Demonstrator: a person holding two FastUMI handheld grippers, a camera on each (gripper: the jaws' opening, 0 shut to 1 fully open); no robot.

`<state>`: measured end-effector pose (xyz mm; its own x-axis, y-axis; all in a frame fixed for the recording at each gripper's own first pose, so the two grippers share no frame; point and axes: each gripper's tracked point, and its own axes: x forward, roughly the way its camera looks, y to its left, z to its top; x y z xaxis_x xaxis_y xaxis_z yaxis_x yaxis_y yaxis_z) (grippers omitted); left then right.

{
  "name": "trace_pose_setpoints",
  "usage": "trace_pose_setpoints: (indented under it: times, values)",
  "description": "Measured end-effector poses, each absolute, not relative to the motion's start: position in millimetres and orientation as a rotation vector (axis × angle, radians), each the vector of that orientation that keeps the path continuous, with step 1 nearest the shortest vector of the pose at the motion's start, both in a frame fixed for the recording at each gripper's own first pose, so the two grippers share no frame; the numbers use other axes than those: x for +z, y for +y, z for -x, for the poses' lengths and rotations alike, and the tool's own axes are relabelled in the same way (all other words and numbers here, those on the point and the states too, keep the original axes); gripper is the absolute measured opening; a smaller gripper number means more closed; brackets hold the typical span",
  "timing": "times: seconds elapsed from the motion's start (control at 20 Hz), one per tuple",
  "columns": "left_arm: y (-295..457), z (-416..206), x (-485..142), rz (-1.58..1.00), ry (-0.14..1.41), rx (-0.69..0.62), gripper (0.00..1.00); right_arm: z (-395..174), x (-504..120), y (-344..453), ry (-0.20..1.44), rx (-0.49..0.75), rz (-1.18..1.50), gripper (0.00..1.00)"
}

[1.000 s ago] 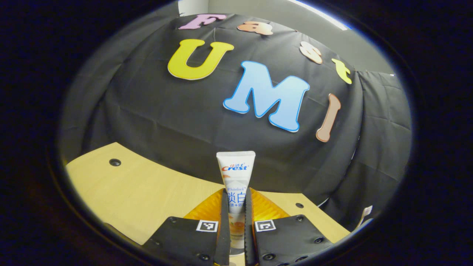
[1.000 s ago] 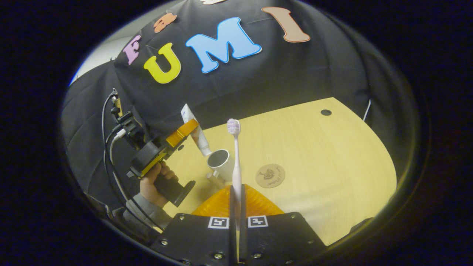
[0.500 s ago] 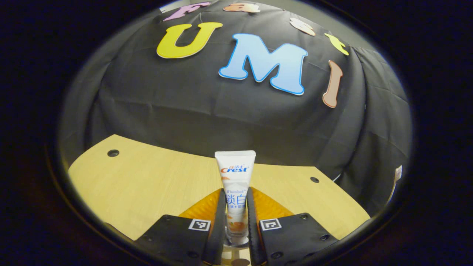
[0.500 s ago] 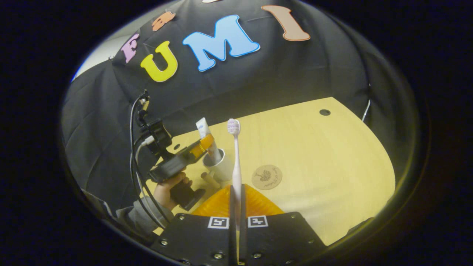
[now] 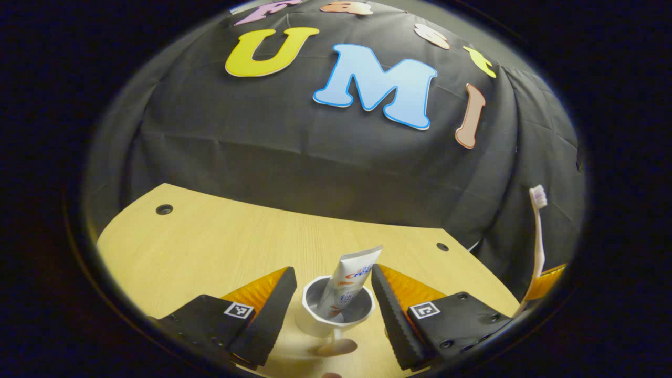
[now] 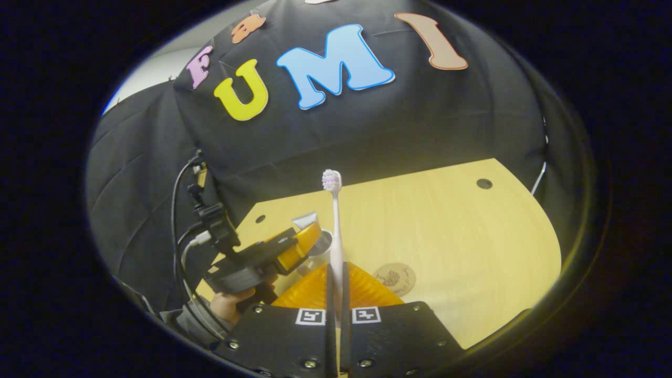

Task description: Put the toothbrush and toothpaste on the desktop into the cup, then pick up the cup and place it on the coaster on the desktop.

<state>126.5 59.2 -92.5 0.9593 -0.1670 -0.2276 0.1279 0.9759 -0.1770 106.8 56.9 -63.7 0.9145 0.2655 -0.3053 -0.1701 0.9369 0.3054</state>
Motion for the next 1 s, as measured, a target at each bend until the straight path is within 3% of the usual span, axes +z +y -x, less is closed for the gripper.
trace_pose_setpoints:
  times: [0.2,0.6,1.0]
  values:
    - [64.9,-110.0,-94.5,0.180,0.280,-0.124,0.96,-142.1,-41.9,78.3,0.277,0.291,-0.272,0.04]
    - [71.5,-75.1,-109.0,0.211,0.386,-0.103,0.94,-203.2,-34.0,143.9,0.119,0.443,-0.141,0.04]
    - [65.0,-54.1,-123.5,0.271,0.463,-0.118,0.97,-244.0,-63.6,178.8,-0.041,0.470,0.067,0.04]
